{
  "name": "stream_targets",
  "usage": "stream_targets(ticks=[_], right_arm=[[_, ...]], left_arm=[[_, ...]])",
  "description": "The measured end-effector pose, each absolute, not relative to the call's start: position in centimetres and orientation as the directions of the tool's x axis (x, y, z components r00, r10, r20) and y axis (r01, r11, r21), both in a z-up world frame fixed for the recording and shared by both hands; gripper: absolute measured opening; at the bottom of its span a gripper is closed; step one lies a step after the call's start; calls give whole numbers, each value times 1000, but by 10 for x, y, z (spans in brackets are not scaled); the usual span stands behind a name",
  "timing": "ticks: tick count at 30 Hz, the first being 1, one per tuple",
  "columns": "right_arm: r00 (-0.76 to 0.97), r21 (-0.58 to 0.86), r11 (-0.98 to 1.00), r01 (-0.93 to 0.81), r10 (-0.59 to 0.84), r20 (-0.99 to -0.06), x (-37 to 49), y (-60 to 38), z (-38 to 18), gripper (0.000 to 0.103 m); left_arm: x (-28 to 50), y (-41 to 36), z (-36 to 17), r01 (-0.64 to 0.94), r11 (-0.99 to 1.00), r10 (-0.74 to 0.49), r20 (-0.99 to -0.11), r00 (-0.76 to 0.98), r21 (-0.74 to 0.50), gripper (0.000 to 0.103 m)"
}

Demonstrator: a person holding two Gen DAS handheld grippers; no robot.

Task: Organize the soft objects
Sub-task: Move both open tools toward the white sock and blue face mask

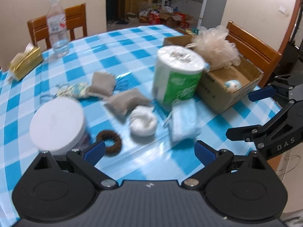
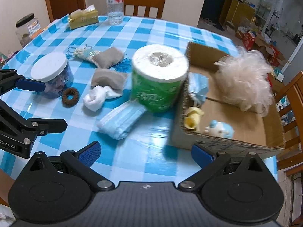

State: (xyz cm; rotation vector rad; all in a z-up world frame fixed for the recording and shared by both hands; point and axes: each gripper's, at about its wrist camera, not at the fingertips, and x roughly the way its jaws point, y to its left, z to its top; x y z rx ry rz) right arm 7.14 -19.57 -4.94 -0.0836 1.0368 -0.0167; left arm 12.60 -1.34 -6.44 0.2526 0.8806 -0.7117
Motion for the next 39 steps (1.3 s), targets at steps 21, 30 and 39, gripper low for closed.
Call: stream_targets(ticks=[21, 30, 39], right_arm=[[560, -26, 958, -286, 145, -816, 134, -157, -106, 103], [492, 20, 937, -348, 201, -847, 147, -153, -126, 103], [438, 48, 893, -448, 266, -859, 115, -142, -122, 103]], left_arm=[[120, 23, -90, 401, 916, -220, -860, 461, -20, 100], [123, 22, -91, 392, 920, -198, -865, 461, -2, 100], [134, 6, -88, 479, 878, -243, -864, 441, -2, 100]])
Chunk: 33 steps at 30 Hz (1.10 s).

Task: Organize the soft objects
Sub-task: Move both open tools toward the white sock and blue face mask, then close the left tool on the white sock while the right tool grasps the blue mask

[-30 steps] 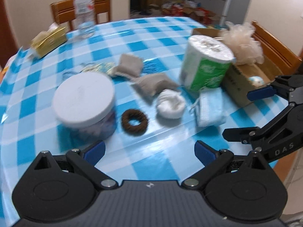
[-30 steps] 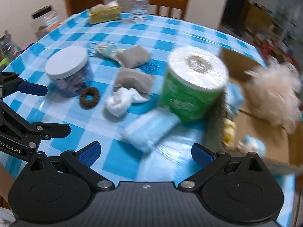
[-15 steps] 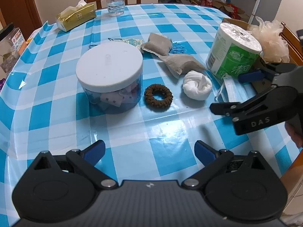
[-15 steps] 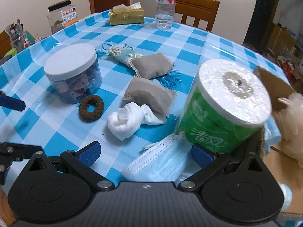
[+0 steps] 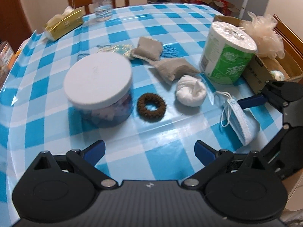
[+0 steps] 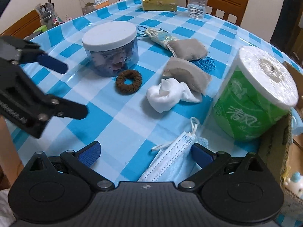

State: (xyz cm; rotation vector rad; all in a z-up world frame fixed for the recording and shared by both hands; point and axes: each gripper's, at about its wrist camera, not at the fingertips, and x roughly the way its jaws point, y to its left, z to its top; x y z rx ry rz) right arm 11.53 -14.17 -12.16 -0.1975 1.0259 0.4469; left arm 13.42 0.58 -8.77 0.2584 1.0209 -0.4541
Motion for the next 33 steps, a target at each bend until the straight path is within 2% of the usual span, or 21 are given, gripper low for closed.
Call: stream_targets(ticks=[21, 33], right_arm=[[491, 40, 983, -182, 126, -862, 83, -191, -121, 103], [480, -7, 981, -195, 89, -873, 83, -186, -143, 103]], left_arm=[[152, -54, -91, 646, 764, -352, -842, 408, -6, 100], [180, -91, -113, 678, 735, -352, -849, 395, 11, 100]])
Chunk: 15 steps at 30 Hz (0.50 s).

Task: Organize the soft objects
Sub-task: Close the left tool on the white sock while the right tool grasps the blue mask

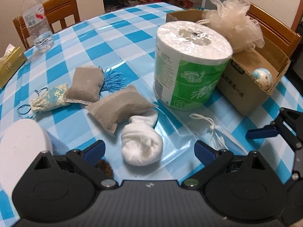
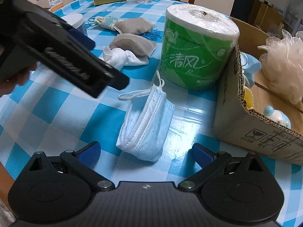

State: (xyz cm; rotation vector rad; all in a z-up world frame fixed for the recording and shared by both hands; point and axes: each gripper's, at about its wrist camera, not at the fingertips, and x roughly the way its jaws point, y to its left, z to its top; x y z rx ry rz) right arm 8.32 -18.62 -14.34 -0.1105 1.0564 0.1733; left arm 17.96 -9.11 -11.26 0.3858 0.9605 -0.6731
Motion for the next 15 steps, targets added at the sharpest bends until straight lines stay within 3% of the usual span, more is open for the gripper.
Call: stream_targets(ticks=[11, 15], right_arm=[[527, -9, 985, -174, 86, -846, 71, -186, -145, 103], [529, -9, 985, -171, 84, -845, 69, -185, -144, 103]], left_arm=[[196, -95, -132, 664, 745, -379, -858, 348, -60, 102], [192, -104, -135, 681, 732, -328, -868, 372, 15, 103]])
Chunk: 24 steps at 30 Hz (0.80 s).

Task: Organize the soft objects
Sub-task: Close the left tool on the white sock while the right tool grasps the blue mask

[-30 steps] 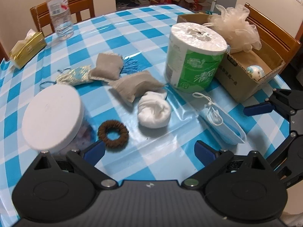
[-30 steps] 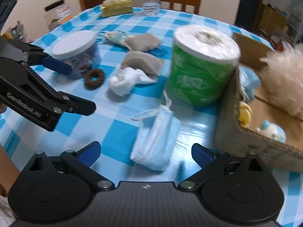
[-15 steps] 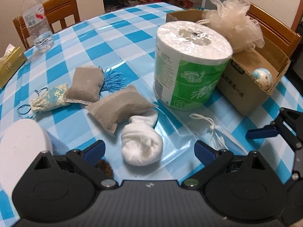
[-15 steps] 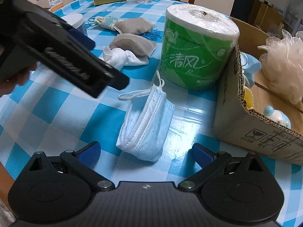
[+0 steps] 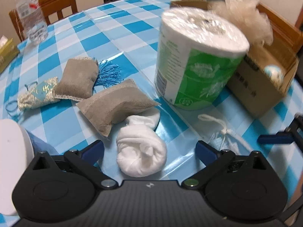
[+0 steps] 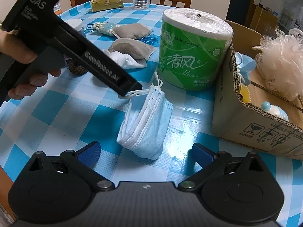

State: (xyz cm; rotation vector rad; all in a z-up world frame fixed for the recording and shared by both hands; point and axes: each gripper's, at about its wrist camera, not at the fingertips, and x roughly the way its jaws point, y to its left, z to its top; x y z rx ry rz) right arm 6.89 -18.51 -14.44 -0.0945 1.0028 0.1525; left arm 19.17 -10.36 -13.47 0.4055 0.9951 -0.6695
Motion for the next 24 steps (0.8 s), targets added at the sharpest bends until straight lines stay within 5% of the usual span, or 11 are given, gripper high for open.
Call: stream_targets(ticks=[7, 9, 15, 24], right_arm=[[542, -8, 986, -167, 85, -836, 65, -185, -145, 103], [546, -8, 987, -163, 84, -834, 65, -186, -145, 103], [553, -8, 989, -149, 76, -830, 64, -186, -146, 103], [509, 9, 990, -143, 81, -857, 83, -182, -141, 97]], left_arm=[[190, -99, -132, 661, 751, -333, -857, 393, 11, 94], [190, -97, -128, 654, 757, -336, -851, 403, 11, 79], [186, -93, -124, 642, 767, -334, -845, 417, 14, 56], [186, -92, -124, 643, 765, -339, -841, 422, 14, 54]])
